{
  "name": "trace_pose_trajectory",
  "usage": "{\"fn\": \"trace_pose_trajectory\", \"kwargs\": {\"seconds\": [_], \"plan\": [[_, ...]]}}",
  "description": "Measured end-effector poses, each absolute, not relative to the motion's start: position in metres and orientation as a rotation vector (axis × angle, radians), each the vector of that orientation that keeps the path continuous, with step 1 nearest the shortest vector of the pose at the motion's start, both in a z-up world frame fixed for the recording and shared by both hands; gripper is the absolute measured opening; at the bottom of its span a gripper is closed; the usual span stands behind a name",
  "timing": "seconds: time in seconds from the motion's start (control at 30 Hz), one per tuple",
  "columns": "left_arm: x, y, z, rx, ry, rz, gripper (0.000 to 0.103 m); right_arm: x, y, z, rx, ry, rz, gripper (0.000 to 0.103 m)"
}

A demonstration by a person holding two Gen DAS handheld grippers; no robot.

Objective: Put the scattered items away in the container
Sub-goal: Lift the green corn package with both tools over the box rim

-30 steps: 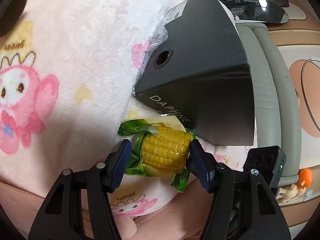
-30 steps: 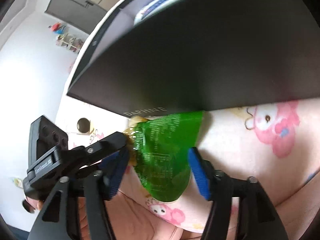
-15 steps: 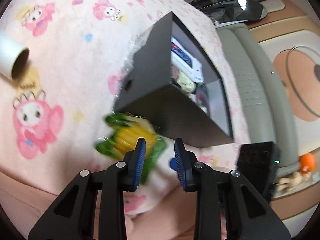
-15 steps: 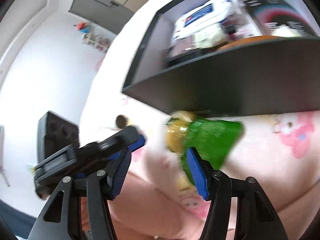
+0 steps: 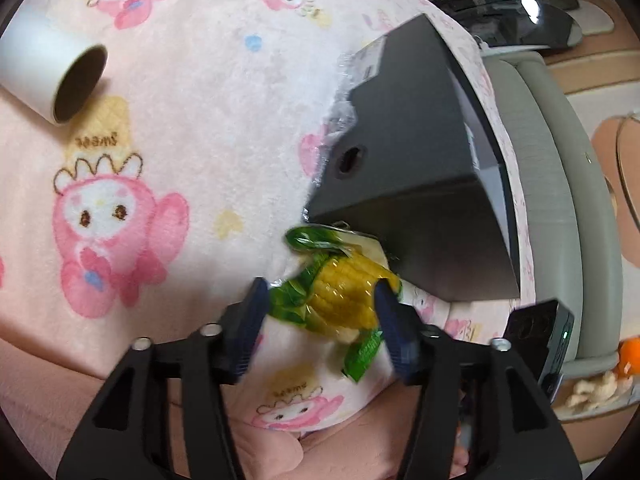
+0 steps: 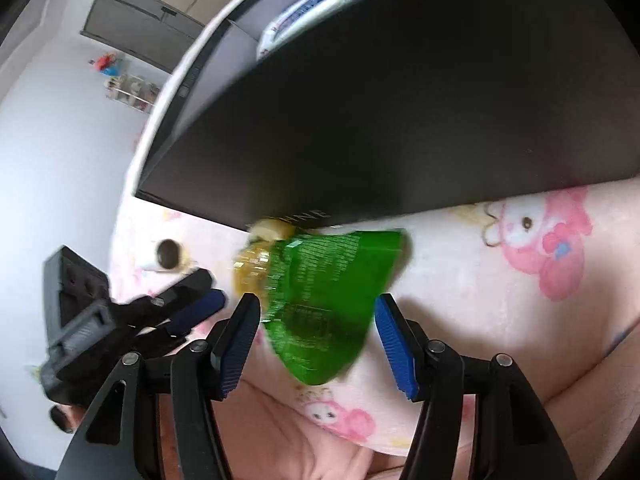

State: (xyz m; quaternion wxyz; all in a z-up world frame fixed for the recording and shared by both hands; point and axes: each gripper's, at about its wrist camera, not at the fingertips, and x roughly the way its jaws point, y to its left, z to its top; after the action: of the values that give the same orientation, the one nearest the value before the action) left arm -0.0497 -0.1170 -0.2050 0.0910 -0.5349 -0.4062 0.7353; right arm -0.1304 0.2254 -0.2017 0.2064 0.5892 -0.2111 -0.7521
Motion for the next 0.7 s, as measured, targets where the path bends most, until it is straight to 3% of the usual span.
{"fn": "trace_pose_trajectory", "kwargs": {"seconds": [0.1, 0.2, 0.27, 0.47, 0.7], "plan": [[-0.053, -0.123, -0.215, -1.59, -1.281, 2.136, 0.062, -0.133, 0.233, -0.208, 1.668, -0.62, -2.108, 0.063], [-0.056, -0.13, -0.225, -1.581, -1.357, 2.086, 0.074, -0.137, 0.232, -0.211, 1.676, -0.637, -2.084, 0.069], [-0.057, -0.132, -0.23, -1.557, -1.385, 2.068, 0.078, -0.14, 0.227, -0.215, 1.659, -0.658, -2.044, 0.08], [-0.054, -0.131, -0.229, -1.549, -1.291, 2.106, 0.081, -0.148, 0.224, -0.22, 1.59, -0.752, -1.957, 0.08], [-0.036, -0.147, -0.215, -1.487, -1.283, 2.106, 0.072, -0.138, 0.227, -0.206, 1.531, -0.724, -1.958, 0.073]]}}
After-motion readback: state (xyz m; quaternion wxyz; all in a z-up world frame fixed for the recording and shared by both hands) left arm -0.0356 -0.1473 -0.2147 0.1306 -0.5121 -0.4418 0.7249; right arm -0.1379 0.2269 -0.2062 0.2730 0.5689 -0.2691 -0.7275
